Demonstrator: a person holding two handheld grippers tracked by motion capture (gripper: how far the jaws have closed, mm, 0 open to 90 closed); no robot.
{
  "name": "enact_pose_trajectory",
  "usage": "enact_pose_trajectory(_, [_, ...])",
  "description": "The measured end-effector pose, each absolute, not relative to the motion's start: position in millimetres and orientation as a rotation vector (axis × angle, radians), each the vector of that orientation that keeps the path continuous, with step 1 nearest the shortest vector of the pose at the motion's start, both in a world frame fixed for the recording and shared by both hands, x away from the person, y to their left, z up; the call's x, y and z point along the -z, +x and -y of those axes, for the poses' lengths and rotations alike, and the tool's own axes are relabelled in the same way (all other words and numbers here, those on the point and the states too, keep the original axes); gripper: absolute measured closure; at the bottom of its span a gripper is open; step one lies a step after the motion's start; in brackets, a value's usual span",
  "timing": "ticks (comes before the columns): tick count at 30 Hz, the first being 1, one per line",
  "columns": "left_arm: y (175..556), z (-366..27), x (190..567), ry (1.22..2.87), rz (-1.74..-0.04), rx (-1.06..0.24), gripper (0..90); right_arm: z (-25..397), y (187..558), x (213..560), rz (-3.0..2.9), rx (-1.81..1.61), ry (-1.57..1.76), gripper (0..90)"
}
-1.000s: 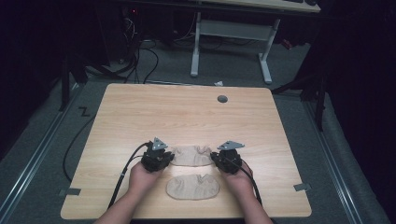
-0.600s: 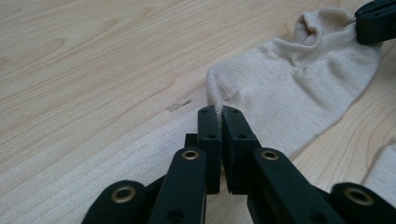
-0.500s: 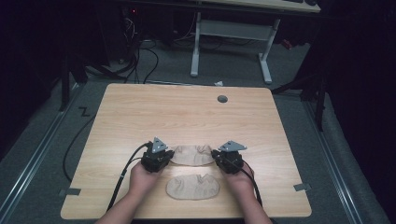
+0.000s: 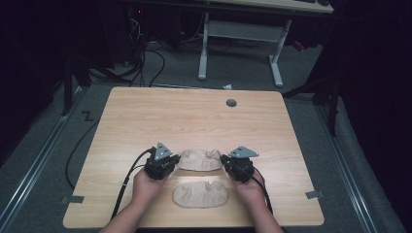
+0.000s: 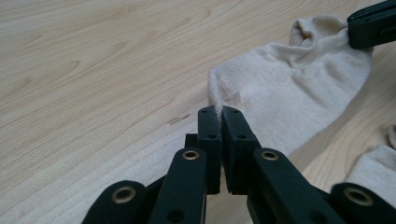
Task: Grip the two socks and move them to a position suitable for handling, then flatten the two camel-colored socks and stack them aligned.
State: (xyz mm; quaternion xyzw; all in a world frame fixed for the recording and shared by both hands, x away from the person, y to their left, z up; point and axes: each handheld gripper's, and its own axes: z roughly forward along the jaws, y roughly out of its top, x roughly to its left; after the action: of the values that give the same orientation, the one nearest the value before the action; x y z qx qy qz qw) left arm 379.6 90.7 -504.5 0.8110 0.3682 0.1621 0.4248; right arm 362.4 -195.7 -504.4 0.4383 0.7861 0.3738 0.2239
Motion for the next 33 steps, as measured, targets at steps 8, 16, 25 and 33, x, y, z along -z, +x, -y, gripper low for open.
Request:
enact_pose_trajectory(8, [374.5,-92.1,499.2,2.019,-0.911,-0.404,86.8,195.6,357.1,499.9,-2.169,-1.049,1.193,85.2])
enact_pose_trajectory(16, [361.1,-92.3,492.9,2.027,-0.884,-0.413,86.7,196.5,345.8,493.3,-2.169,-1.059,1.140,85.0])
enact_pose_trajectory(25, [339.7,-93.7,485.3,2.047,-0.854,-0.405,86.7,200.1,319.7,485.8,-2.177,-1.074,1.080,85.0])
enact_pose_trajectory(33, [318.8,-93.0,484.0,2.074,-0.825,-0.369,86.8,200.6,301.1,484.1,-2.189,-1.077,1.063,84.9])
